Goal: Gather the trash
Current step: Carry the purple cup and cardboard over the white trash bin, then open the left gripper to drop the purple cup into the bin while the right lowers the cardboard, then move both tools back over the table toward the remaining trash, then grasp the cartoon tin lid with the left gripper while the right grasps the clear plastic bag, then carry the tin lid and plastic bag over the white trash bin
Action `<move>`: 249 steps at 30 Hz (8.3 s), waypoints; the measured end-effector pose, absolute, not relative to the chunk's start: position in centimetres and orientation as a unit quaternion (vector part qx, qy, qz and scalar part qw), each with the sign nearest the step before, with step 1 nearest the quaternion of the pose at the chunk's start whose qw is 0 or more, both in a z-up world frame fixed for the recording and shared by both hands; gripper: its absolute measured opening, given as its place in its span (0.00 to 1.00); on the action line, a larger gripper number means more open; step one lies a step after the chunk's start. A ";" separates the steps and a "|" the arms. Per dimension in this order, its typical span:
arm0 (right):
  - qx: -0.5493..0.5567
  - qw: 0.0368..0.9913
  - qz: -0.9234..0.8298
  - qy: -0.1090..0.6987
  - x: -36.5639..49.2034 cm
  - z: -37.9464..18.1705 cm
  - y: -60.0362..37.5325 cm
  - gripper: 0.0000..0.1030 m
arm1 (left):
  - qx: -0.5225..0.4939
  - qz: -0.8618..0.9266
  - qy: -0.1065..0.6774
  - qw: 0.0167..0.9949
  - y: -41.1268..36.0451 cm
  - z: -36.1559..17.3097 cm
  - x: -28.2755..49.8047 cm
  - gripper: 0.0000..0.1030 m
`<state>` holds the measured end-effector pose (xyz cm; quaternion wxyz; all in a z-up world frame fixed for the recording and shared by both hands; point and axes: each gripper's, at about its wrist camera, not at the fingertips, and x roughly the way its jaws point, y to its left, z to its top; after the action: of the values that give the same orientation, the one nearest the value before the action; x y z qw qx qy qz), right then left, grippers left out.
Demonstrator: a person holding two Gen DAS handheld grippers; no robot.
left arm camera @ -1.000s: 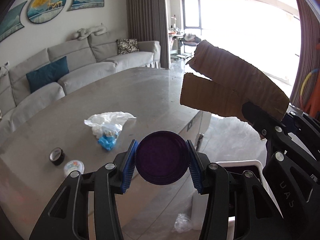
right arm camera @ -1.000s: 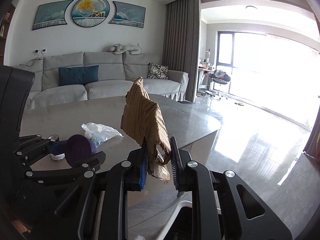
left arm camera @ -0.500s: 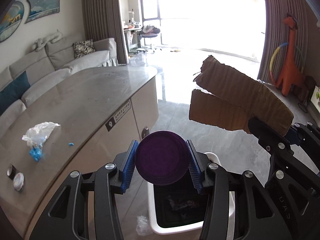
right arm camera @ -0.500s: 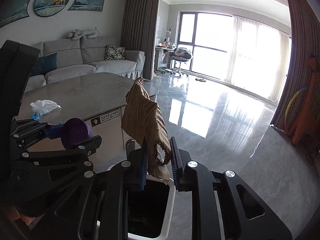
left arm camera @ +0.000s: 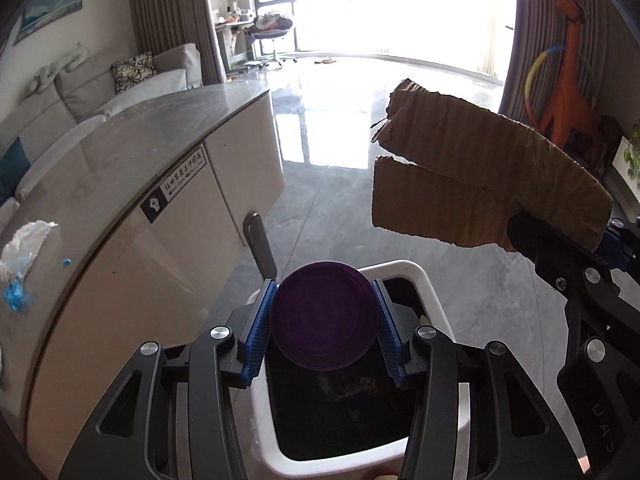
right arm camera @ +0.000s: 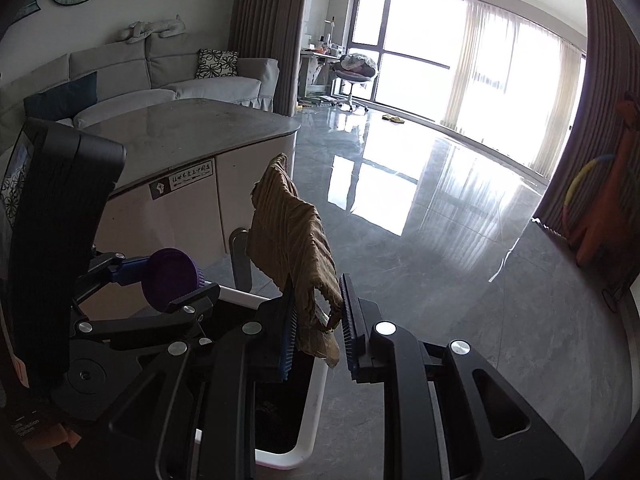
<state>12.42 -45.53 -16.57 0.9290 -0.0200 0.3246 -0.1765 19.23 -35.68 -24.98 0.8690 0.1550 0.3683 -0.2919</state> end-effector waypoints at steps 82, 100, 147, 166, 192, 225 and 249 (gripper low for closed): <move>-0.010 0.874 -0.161 0.457 16.9 -21.7 -45.8 0.95 | 0.119 -0.241 0.347 0.898 -30.7 -21.5 21.1 0.95; -0.007 0.930 -0.136 0.341 16.4 -16.5 -42.6 0.95 | 0.105 -0.212 0.324 0.916 -26.2 -19.6 20.4 0.95; -0.076 0.965 0.065 0.241 27.8 -13.7 -18.6 0.95 | -0.027 0.009 0.417 0.908 2.0 -24.5 31.0 0.96; -0.071 0.965 0.078 0.241 28.2 -13.5 -17.4 0.95 | 0.012 -0.002 0.413 0.911 0.4 -24.3 31.1 0.56; -0.014 0.936 0.072 0.343 36.2 -18.1 -14.7 0.80 | 0.011 0.032 0.339 0.940 4.6 -17.3 28.9 0.56; -0.041 0.969 -0.001 0.243 23.9 -10.3 -27.3 0.33 | 0.048 -0.099 0.310 0.944 -10.0 -15.4 23.9 0.56; -0.012 0.946 -0.226 0.234 11.2 -12.9 -47.6 0.33 | 0.152 -0.317 0.282 0.892 -35.7 -17.0 15.2 0.56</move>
<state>11.23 -47.59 -12.87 0.9456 -0.0125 0.2339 -0.2257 15.16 -35.71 -17.04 0.8924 0.1525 0.2824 -0.3172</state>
